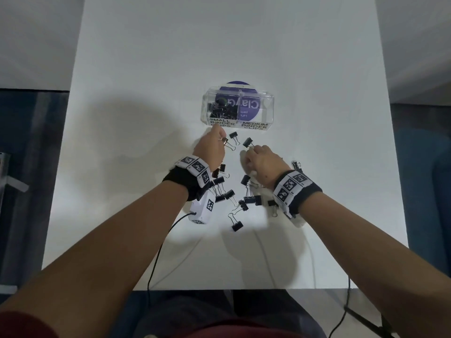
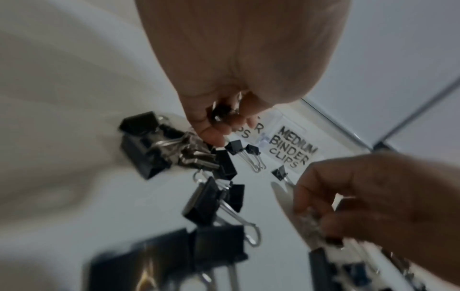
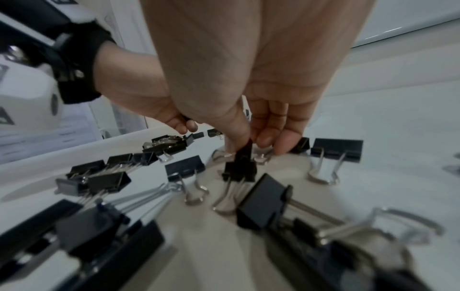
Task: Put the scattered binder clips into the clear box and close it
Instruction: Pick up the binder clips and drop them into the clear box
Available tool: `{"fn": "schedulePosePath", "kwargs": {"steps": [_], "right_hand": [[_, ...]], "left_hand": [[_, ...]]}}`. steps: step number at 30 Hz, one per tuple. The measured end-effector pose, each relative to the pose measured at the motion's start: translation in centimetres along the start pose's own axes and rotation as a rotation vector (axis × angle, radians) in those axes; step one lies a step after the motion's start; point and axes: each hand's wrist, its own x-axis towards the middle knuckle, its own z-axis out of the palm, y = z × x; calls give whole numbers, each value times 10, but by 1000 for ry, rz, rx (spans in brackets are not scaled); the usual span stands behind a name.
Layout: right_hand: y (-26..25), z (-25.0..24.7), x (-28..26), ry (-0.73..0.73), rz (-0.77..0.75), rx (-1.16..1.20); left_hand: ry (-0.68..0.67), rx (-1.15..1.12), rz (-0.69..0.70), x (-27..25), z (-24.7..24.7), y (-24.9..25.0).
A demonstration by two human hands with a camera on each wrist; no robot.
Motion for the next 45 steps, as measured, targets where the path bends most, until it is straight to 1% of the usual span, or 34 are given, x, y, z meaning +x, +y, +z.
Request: {"fn": "schedulePosePath", "kwargs": {"steps": [2, 3, 5, 6, 8, 10, 11, 12, 13, 14, 15, 17, 19, 22, 23, 24, 26, 28, 29, 31, 33, 35, 37, 39, 40, 43, 45], "right_hand": [[2, 0, -3, 43, 25, 74], [3, -1, -6, 99, 67, 186], [9, -5, -15, 249, 215, 478], [13, -6, -20, 313, 297, 655], [22, -6, -30, 384, 393, 1075], [32, -5, -40, 399, 424, 1536], [37, -4, -44, 383, 444, 1733], [41, -5, -47, 356, 472, 1872], [44, -8, -51, 329, 477, 1962], [46, -9, -53, 301, 471, 1991], [47, -11, -55, 266, 446, 1987], [44, -13, -57, 216, 430, 1846], [37, -11, -54, 208, 444, 1526], [24, -4, -50, 205, 450, 840], [20, -1, -49, 188, 454, 677], [15, 3, -48, 169, 476, 572], [8, 10, -45, 158, 522, 449], [3, 15, -41, 176, 542, 363], [1, 17, -40, 184, 543, 338], [-2, 19, -38, 181, 529, 314], [-5, 18, -38, 162, 512, 311], [-7, 11, -38, 159, 520, 341], [-10, -4, -34, 216, 509, 403], [-14, -25, -23, 284, 456, 433], [-17, -35, -14, 304, 422, 428], [-31, -70, 21, 339, 322, 392], [-41, -88, 46, 348, 260, 321]], "left_hand": [[-58, 146, 63, 7, 2, 5], [-87, 214, 110, 11, 3, 7], [-123, 314, 176, 18, 8, 11], [-123, 346, 184, 21, 10, 11], [-115, 392, 184, 25, 15, 8], [-114, 435, 189, 25, 18, 5], [-108, 456, 201, 25, 18, 4], [-101, 473, 215, 25, 18, 2], [-89, 484, 228, 24, 18, 2], [-77, 489, 235, 24, 18, 1], [-63, 488, 240, 23, 17, 1], [-47, 490, 245, 22, 16, 1], [-54, 502, 243, 22, 14, 3], [-46, 527, 276, 18, 11, 4], [-30, 523, 298, 16, 9, 3], [-15, 507, 325, 13, 7, 2], [30, 446, 419, 10, 2, -2], [115, 381, 503, 10, -7, -1], [137, 352, 502, 13, -15, 3], [153, 328, 452, 24, -32, 12], [149, 352, 407, 39, -48, 20], [54, 405, 335, 52, -60, 29], [-67, 433, 277, 59, -66, 36], [-104, 374, 255, 57, -69, 35], [-91, 313, 254, 53, -71, 31], [15, 117, 248, 35, -72, 8], [46, 86, 235, 21, -70, -13]]}}
